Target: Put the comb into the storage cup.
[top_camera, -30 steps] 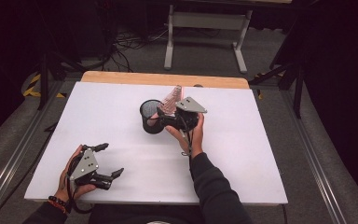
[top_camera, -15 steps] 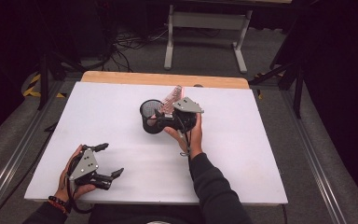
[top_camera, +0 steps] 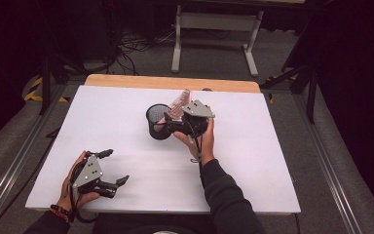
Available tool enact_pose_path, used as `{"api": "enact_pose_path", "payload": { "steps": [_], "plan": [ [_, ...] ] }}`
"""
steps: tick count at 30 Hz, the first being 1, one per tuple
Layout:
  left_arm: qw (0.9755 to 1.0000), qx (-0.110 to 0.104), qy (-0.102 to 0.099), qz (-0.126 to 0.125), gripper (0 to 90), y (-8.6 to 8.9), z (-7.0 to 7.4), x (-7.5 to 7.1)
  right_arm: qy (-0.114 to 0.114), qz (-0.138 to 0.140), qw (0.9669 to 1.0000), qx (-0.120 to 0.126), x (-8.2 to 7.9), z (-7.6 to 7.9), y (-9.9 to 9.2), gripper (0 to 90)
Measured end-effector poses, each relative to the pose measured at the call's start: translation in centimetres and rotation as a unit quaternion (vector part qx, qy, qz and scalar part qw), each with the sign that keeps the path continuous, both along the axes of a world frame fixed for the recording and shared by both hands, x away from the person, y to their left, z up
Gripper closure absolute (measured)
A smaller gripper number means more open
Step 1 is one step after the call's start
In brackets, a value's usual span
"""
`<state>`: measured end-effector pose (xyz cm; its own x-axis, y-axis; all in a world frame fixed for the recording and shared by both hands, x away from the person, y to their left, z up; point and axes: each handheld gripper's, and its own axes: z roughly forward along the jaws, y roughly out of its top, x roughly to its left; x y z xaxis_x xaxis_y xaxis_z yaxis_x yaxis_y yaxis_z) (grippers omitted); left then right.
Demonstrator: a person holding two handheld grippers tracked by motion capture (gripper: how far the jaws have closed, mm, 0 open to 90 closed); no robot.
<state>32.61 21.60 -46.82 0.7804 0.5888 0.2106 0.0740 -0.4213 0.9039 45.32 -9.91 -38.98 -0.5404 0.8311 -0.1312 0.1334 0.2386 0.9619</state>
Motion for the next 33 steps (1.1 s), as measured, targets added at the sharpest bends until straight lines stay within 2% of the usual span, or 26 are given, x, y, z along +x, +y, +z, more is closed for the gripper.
{"api": "enact_pose_path", "payload": {
  "steps": [11,33],
  "plan": [
    [1.0,0.0,0.001,0.001,4.0,0.0,0.0,0.1,-0.014,-0.003,0.9999,-0.003,-0.2,0.9,-1.0,8.6],
    [1.0,-0.002,0.003,0.003,4.1,0.1,0.0,0.1,-0.019,0.005,0.9998,-0.01,-1.1,1.9,-2.3,9.3]
  ]
}}
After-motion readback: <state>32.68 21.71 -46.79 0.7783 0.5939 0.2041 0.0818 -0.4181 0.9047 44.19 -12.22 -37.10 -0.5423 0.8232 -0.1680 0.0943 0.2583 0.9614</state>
